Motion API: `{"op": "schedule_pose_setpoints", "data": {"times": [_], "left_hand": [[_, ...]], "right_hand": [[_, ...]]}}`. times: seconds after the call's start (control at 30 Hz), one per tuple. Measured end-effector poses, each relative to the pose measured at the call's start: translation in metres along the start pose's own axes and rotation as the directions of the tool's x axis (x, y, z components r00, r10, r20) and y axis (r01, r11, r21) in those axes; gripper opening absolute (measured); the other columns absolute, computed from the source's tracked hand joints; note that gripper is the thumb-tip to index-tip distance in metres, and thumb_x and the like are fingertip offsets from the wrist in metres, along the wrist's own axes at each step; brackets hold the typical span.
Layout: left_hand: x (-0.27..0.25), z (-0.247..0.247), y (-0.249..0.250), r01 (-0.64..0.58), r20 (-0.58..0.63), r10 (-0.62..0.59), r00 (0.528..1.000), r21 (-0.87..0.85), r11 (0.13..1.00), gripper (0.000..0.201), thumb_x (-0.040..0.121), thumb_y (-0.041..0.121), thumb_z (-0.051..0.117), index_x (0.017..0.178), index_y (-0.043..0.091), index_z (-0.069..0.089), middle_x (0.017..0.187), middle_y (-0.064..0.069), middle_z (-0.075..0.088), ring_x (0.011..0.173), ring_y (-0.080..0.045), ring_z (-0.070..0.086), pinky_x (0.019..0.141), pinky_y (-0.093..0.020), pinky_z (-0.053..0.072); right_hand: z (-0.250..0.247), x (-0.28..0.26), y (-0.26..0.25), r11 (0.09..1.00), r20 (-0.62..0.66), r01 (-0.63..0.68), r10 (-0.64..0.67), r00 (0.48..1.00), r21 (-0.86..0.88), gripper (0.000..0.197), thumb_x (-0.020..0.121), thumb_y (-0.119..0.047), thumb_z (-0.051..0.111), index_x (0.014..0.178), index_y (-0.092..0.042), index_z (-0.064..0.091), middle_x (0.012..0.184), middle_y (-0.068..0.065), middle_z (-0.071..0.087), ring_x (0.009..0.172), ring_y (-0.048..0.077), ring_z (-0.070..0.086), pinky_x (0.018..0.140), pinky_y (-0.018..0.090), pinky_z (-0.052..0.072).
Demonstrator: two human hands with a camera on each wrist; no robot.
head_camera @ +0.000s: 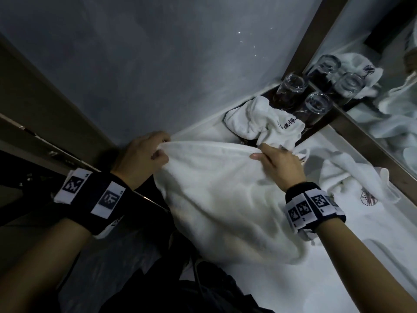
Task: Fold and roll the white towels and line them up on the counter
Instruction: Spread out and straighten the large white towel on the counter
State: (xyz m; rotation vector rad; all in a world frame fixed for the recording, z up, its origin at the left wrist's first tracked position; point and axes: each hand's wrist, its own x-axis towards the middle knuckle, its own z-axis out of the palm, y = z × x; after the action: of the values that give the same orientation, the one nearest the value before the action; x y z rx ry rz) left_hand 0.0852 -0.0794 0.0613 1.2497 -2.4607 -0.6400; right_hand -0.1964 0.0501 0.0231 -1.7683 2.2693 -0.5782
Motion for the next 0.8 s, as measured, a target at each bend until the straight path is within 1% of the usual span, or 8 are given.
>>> {"op": "schedule_pose_setpoints", "data": {"times": [0.17, 0.27, 0.37, 0.43, 0.53, 0.67, 0.73, 0.8], "left_hand": [[0.008, 0.008, 0.010, -0.189, 0.323, 0.189, 0.927, -0.032, 0.981, 0.027, 0.054, -0.005, 0.037, 0.074, -0.003, 0.056, 0.076, -0.018, 0.053, 0.072, -0.029, 0.054, 0.067, -0.039, 0.043], [0.010, 0.025, 0.006, -0.157, 0.312, 0.168, 0.935, -0.058, 0.986, 0.055, 0.049, 0.001, 0.030, 0.093, -0.005, 0.061, 0.090, -0.019, 0.061, 0.087, -0.027, 0.051, 0.081, -0.036, 0.034], [0.002, 0.029, 0.006, -0.076, 0.259, 0.090, 0.962, -0.062, 0.995, 0.061, 0.062, 0.021, 0.033, 0.113, 0.003, 0.059, 0.107, -0.014, 0.062, 0.097, -0.029, 0.050, 0.082, -0.024, 0.026], [0.002, 0.031, 0.011, -0.190, 0.249, 0.187, 0.950, -0.013, 0.982, 0.058, 0.069, 0.044, 0.037, 0.103, 0.005, 0.064, 0.096, -0.010, 0.067, 0.091, -0.028, 0.058, 0.079, -0.024, 0.025], [0.012, 0.030, 0.013, -0.139, 0.304, 0.118, 0.945, 0.048, 0.989, 0.070, 0.068, 0.063, 0.036, 0.097, 0.008, 0.069, 0.098, -0.012, 0.071, 0.092, -0.028, 0.062, 0.088, -0.026, 0.029], [0.021, 0.014, 0.004, -0.166, 0.166, 0.158, 0.973, 0.036, 0.986, 0.032, 0.080, 0.019, 0.049, 0.085, 0.001, 0.075, 0.098, -0.021, 0.071, 0.089, -0.036, 0.067, 0.087, -0.037, 0.035], [0.025, 0.006, 0.000, -0.222, 0.153, 0.207, 0.966, 0.092, 0.971, 0.024, 0.078, 0.009, 0.052, 0.079, -0.003, 0.073, 0.087, -0.023, 0.072, 0.078, -0.038, 0.068, 0.079, -0.037, 0.032], [0.032, 0.001, -0.001, -0.239, 0.213, 0.212, 0.954, 0.111, 0.965, 0.030, 0.078, 0.007, 0.046, 0.085, -0.005, 0.072, 0.090, -0.024, 0.071, 0.082, -0.039, 0.067, 0.080, -0.038, 0.037]], "right_hand": [[-0.006, 0.001, -0.006, 0.998, 0.034, 0.003, -0.005, 0.999, 0.065, 0.032, 0.090, -0.045, 0.051, 0.073, -0.017, 0.050, 0.047, -0.012, 0.035, 0.058, 0.017, 0.040, 0.058, 0.031, 0.035], [-0.008, 0.002, -0.007, 0.999, 0.019, -0.035, 0.035, 0.999, -0.005, 0.042, 0.087, -0.054, 0.049, 0.065, -0.018, 0.050, 0.040, -0.009, 0.031, 0.055, 0.016, 0.042, 0.060, 0.028, 0.030], [-0.008, 0.003, -0.002, 0.996, 0.061, -0.080, 0.082, 0.995, -0.040, 0.043, 0.087, -0.058, 0.044, 0.062, -0.023, 0.048, 0.043, -0.009, 0.033, 0.060, 0.020, 0.046, 0.061, 0.029, 0.033], [-0.006, 0.002, 0.002, 0.994, 0.068, -0.086, 0.091, 0.994, -0.069, 0.044, 0.085, -0.059, 0.044, 0.066, -0.021, 0.054, 0.045, -0.010, 0.035, 0.064, 0.022, 0.052, 0.063, 0.028, 0.032], [-0.005, 0.002, 0.010, 0.993, 0.149, -0.116, 0.117, 0.982, -0.014, 0.041, 0.070, -0.062, 0.063, 0.084, -0.023, 0.063, 0.052, -0.015, 0.045, 0.071, 0.016, 0.052, 0.066, 0.027, 0.033], [-0.020, 0.001, 0.030, 0.977, 0.462, -0.041, 0.136, 0.876, -0.211, 0.047, 0.067, -0.046, 0.075, 0.107, -0.026, 0.062, 0.106, -0.002, 0.063, 0.107, 0.020, 0.055, 0.080, 0.032, 0.041], [-0.032, 0.000, 0.042, 0.988, 0.340, -0.083, 0.124, 0.932, -0.134, 0.038, 0.078, -0.040, 0.067, 0.109, -0.017, 0.066, 0.118, 0.005, 0.060, 0.114, 0.027, 0.053, 0.088, 0.035, 0.043], [-0.043, 0.004, 0.046, 0.985, 0.189, -0.168, 0.161, 0.969, 0.025, 0.031, 0.085, -0.039, 0.060, 0.101, -0.013, 0.066, 0.104, 0.008, 0.064, 0.100, 0.031, 0.059, 0.081, 0.036, 0.045]]}}
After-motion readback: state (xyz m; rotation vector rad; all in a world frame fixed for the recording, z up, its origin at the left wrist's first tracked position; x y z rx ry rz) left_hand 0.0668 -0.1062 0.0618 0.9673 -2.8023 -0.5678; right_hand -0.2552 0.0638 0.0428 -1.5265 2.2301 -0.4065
